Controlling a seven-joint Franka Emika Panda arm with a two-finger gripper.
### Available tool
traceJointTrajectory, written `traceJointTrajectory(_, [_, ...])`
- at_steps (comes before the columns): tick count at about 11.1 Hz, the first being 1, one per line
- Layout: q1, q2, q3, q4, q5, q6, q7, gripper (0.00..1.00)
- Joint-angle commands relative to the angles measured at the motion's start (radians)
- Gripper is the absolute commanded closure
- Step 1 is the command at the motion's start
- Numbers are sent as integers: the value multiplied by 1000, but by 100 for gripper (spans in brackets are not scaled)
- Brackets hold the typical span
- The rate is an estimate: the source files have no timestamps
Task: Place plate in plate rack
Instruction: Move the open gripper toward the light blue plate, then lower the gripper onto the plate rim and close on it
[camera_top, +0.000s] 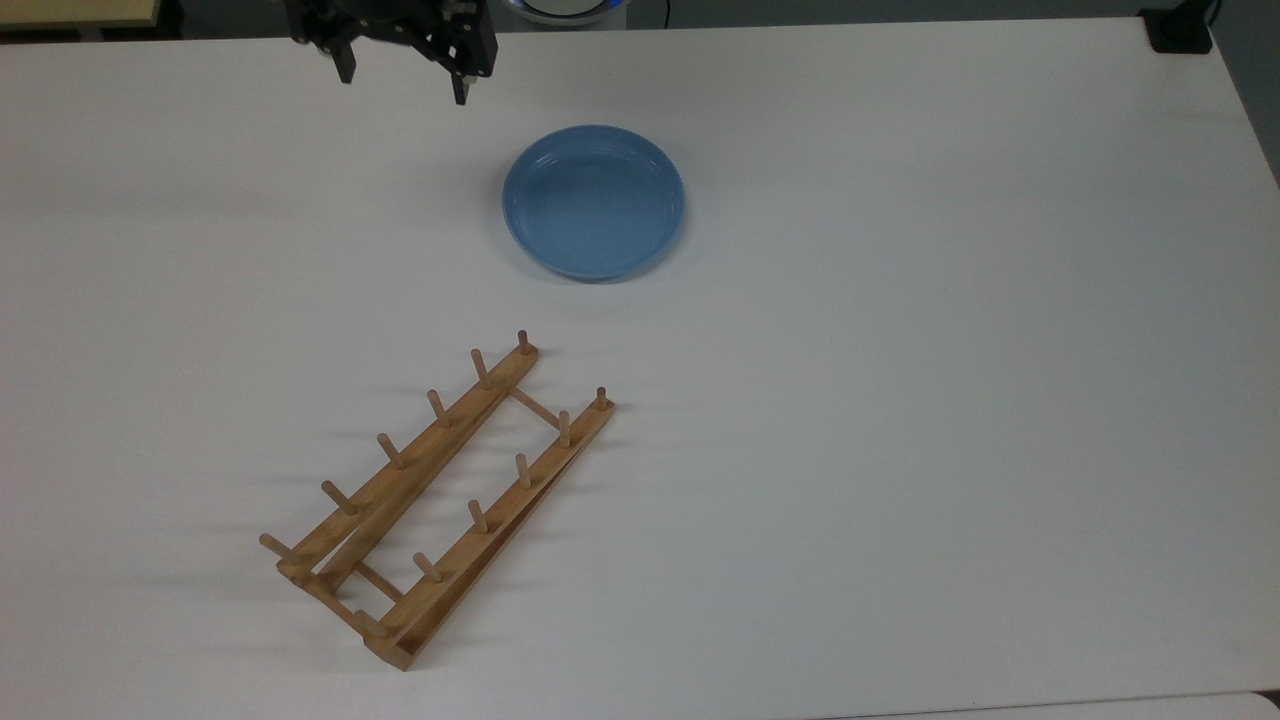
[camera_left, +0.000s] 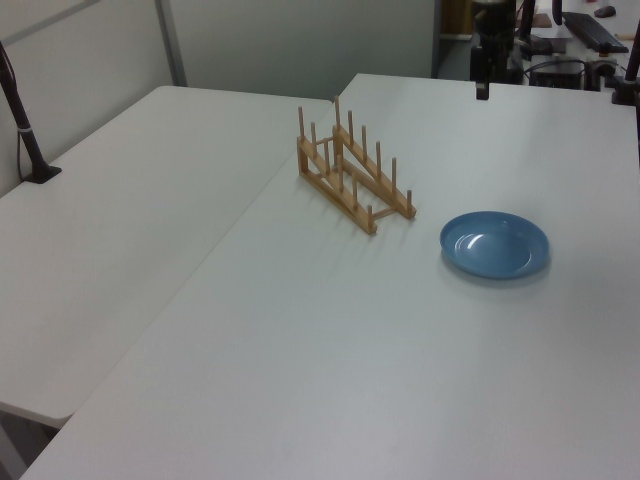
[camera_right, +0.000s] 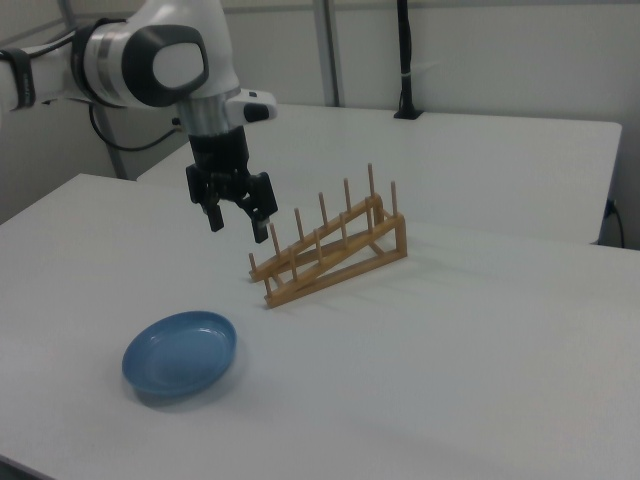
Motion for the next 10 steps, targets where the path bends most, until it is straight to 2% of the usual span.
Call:
traceJointTrajectory(1, [5,61,3,-9,53,3,-89,0])
traceJointTrajectory(4, [14,171,2,-46,62,23,-276,0])
traceJointTrajectory(6, [51,210,2,-96,62,89,-297,0])
traceJointTrajectory(8, [95,292,2,-103,46,95,-301,9])
traceJointTrajectory(10, [122,329,2,-107,39,123,-320,26])
